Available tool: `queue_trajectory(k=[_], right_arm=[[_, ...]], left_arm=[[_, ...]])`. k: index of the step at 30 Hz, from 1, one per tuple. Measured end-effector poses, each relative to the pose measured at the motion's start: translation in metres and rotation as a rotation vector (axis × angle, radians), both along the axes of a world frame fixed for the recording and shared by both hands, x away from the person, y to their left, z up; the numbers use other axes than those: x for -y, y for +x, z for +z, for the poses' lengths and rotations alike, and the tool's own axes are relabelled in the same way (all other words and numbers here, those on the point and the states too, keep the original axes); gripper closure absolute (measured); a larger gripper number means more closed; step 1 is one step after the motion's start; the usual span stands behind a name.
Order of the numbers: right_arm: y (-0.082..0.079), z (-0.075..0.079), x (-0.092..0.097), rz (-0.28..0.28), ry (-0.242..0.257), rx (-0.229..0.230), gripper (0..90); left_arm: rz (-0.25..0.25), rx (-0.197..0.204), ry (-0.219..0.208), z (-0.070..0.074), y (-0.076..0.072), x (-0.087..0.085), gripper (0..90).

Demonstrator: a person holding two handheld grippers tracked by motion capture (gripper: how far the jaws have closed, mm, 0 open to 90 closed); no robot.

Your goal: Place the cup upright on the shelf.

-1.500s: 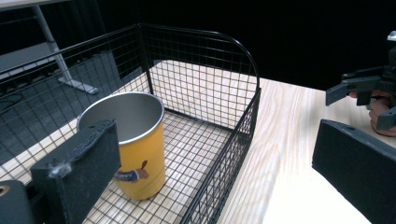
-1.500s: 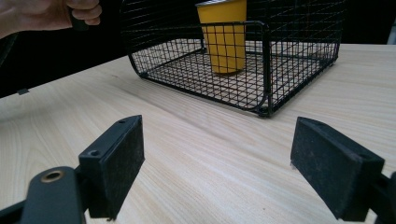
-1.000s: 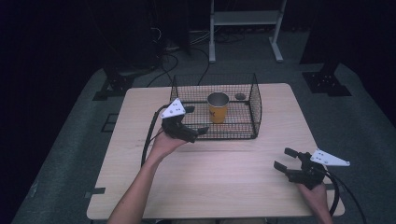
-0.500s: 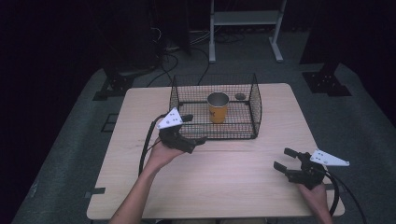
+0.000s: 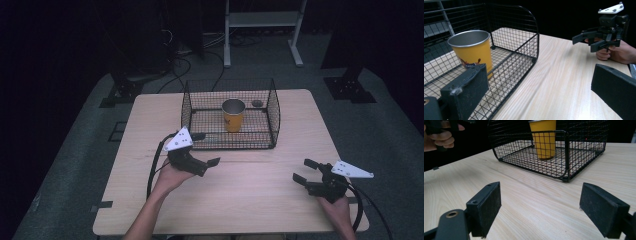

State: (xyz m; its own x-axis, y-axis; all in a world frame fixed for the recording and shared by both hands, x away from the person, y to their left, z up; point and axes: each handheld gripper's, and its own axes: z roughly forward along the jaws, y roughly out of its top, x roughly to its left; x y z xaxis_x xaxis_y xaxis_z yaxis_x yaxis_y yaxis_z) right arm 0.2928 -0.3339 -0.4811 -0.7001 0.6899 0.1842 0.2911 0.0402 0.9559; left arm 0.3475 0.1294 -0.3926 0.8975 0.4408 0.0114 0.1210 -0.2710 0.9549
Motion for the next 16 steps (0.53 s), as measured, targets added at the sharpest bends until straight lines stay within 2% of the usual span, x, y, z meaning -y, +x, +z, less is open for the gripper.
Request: queue_trajectory(k=[2,7,16], right_arm=[[0.0,0.0,0.0,0.001,0.001,-0.002,16.3],[0.0,0.0,0.0,0.005,0.0,0.0,16.4],[0.0,0.0,0.0,0.009,0.0,-0.001,16.2]], left_arm=[[0.002,-0.003,-0.013,-0.002,-0.004,-0.001,0.5],[0.014,0.002,-0.009,-0.006,-0.013,-0.005,0.5],[0.073,0.013,-0.037,-0.018,-0.039,-0.023,0.5]])
